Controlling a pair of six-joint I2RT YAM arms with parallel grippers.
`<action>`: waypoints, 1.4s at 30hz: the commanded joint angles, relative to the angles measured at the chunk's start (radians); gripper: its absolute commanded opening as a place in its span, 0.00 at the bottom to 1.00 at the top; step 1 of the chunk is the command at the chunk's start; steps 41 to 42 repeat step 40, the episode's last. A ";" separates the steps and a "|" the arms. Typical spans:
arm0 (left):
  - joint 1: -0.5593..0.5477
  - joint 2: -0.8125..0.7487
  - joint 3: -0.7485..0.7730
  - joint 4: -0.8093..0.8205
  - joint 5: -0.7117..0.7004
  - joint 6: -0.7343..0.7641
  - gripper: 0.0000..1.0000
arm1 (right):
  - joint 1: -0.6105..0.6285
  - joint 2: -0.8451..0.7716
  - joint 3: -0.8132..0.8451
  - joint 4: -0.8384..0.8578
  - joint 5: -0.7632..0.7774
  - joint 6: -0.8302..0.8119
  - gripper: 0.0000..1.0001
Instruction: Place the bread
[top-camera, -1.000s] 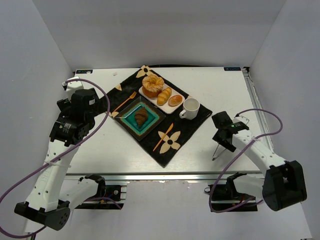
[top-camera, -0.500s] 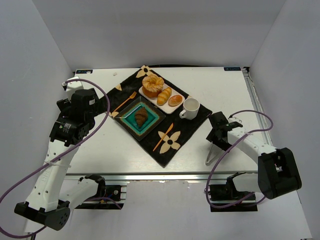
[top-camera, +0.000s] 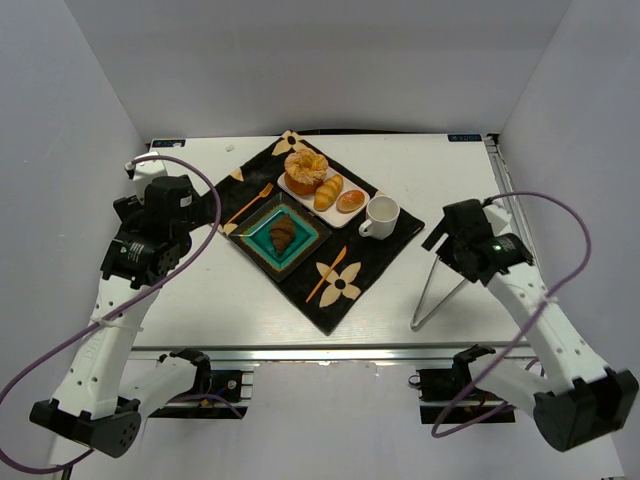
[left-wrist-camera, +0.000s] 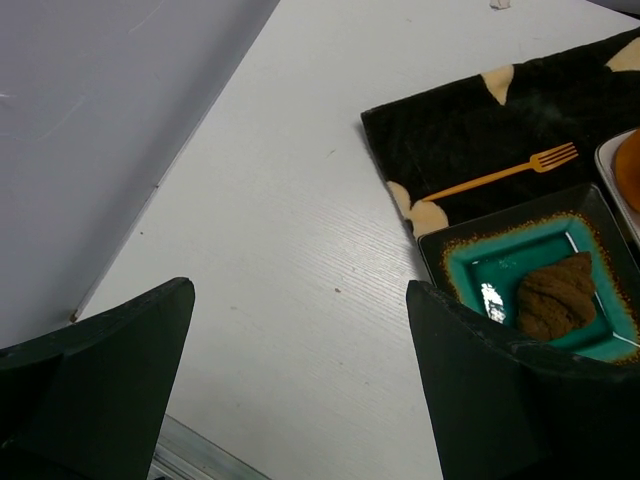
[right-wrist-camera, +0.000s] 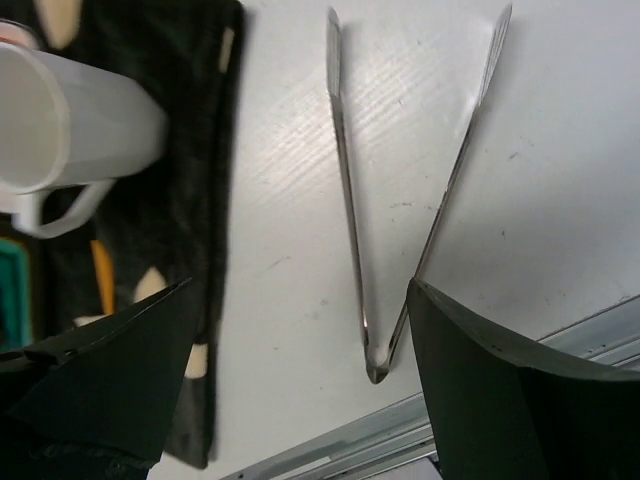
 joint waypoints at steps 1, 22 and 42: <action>-0.006 0.007 0.068 -0.013 -0.064 0.002 0.98 | 0.003 -0.092 0.109 -0.150 0.021 -0.064 0.89; -0.006 0.004 0.053 0.000 -0.112 -0.004 0.98 | 0.003 -0.135 0.292 -0.219 0.106 -0.063 0.89; -0.006 0.001 0.053 -0.002 -0.124 -0.006 0.98 | 0.002 -0.125 0.263 -0.211 0.094 -0.068 0.89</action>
